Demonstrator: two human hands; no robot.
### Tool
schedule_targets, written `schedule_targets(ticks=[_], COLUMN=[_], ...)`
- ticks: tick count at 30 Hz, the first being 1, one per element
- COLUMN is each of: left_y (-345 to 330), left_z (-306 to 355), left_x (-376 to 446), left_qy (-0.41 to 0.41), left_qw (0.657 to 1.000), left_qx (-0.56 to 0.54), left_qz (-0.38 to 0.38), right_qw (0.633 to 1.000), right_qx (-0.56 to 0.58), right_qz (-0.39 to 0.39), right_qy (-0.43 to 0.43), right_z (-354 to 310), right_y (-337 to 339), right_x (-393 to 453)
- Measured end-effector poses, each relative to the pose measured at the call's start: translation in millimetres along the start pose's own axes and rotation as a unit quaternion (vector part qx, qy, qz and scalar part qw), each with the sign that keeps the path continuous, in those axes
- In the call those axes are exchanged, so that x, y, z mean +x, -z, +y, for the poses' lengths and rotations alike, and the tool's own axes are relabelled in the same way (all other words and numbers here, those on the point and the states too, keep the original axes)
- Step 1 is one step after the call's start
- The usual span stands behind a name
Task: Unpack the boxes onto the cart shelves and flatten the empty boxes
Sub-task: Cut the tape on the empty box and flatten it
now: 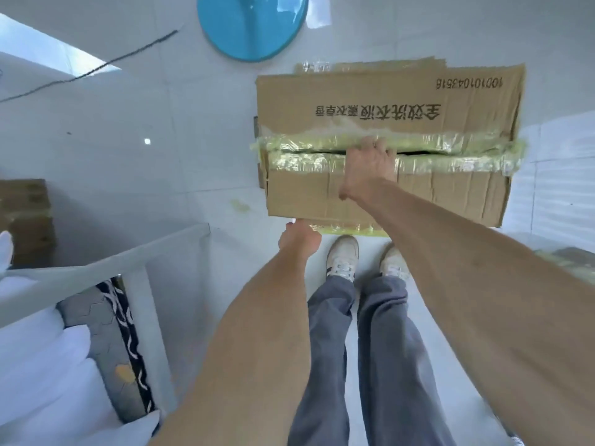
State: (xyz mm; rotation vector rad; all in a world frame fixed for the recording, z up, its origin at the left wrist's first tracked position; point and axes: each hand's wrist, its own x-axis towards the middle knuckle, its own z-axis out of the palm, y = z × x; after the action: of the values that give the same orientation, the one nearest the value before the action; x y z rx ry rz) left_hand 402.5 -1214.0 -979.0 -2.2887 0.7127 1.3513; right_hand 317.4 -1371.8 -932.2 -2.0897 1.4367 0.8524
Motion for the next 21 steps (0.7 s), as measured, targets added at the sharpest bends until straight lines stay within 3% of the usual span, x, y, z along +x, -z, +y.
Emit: schedule_targets(ticks=[6, 15, 18, 21], left_y=[-18, 47, 69, 86], left_z=[0, 33, 41, 60], left_x=[-15, -40, -56, -80], left_qy=[0.01, -0.019, -0.026, -0.048], left_qw=[0.989, 0.961, 0.953, 0.945], left_qx=[-0.114, -0.16, -0.159, -0.159], left_qz=[0.096, 0.226, 0.257, 0.281], right_qw=[0.995, 0.956, 0.933, 0.89], right_qx=[0.073, 0.116, 0.201, 0.352], right_qz=[0.056, 0.243, 0.285, 0.287], right_qy=[0.023, 0.113, 0.088, -0.026], right_z=[11, 26, 34, 62], right_y=[6, 88, 135, 174], right_x=[-20, -49, -57, -69])
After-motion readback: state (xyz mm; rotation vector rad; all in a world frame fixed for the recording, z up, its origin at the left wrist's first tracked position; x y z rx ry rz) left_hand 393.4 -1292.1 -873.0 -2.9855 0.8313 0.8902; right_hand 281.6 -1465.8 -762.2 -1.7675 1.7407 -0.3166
